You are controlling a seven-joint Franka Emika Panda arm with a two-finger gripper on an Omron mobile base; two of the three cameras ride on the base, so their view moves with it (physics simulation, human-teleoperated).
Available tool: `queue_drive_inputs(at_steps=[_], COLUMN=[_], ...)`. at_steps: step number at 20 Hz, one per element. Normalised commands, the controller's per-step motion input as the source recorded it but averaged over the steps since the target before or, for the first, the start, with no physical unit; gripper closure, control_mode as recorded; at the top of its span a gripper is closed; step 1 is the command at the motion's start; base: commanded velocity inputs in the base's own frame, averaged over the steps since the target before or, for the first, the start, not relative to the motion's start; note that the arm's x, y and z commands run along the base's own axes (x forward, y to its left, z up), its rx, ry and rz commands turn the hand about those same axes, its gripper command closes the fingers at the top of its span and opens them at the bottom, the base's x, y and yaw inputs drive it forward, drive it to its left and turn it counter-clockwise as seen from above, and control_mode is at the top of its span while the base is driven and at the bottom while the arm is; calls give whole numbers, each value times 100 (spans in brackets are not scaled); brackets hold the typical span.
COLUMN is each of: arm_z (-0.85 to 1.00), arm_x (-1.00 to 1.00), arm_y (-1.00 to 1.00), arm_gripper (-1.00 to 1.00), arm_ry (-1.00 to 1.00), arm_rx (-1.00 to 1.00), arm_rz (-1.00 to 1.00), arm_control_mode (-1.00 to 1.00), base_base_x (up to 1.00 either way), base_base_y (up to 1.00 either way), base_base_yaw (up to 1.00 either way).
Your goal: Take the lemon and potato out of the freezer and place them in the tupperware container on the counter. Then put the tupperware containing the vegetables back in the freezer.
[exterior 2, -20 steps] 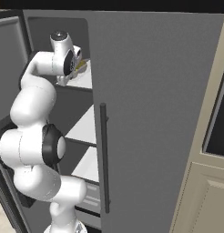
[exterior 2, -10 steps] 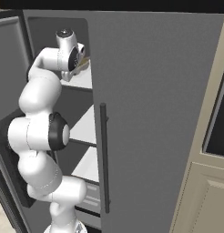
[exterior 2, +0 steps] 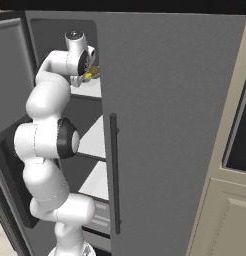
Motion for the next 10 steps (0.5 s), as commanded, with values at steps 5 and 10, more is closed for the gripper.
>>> queue_drive_inputs(at_steps=[5,10], arm_z=[-21,-3], arm_x=[-21,-32], arm_y=[-3,-4], arm_gripper=[-100,-100], arm_ry=[-17,-23], arm_rx=[0,0], arm_rz=[-7,-9], arm_control_mode=[-100,-100], base_base_x=[0,0], base_base_y=[0,0], base_base_yaw=[0,0])
